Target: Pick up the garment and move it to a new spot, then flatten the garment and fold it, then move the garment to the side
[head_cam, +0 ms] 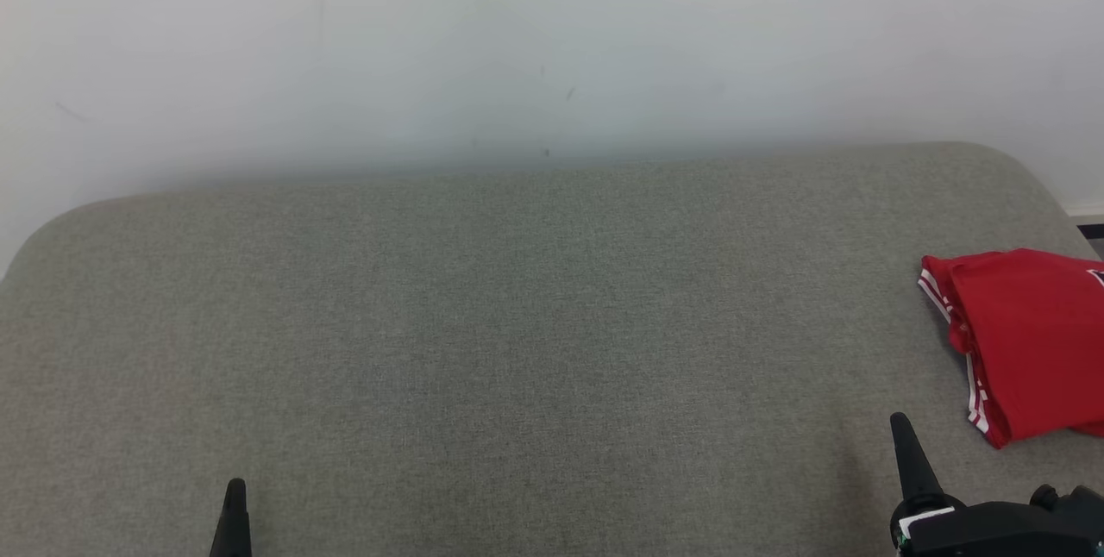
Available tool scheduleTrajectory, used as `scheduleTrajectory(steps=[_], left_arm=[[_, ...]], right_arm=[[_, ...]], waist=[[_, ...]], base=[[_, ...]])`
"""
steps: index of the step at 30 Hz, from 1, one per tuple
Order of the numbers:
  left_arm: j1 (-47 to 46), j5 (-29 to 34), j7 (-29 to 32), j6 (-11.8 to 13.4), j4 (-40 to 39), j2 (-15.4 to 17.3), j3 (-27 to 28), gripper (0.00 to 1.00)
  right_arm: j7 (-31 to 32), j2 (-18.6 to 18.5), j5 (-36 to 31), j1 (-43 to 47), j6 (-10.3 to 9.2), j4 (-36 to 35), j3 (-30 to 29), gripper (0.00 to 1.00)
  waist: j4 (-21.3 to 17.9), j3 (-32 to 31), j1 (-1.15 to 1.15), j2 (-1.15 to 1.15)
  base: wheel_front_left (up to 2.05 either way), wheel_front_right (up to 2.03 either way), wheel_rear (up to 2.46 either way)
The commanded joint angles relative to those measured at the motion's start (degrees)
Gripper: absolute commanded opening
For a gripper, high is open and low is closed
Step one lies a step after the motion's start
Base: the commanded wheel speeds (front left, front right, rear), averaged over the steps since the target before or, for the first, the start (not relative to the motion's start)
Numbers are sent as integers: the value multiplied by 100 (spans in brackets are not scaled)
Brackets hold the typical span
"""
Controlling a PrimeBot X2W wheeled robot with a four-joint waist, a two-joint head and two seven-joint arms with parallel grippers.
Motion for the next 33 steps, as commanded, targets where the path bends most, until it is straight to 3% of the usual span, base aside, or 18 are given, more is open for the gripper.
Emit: scheduleTrajectory(steps=[1, 33], left_arm=[[-130, -146, 24, -43, -30, 32, 6, 0], [-478, -1729, 440, -142, 28, 41, -4, 0]], right_arm=[[25, 9, 141, -96, -6, -65, -34, 0], [408, 98, 1655, -272, -9, -157, -259, 0]], waist=[[5, 2, 0, 0], [142, 68, 0, 0]], base=[[0, 0, 0], [0, 0, 0]])
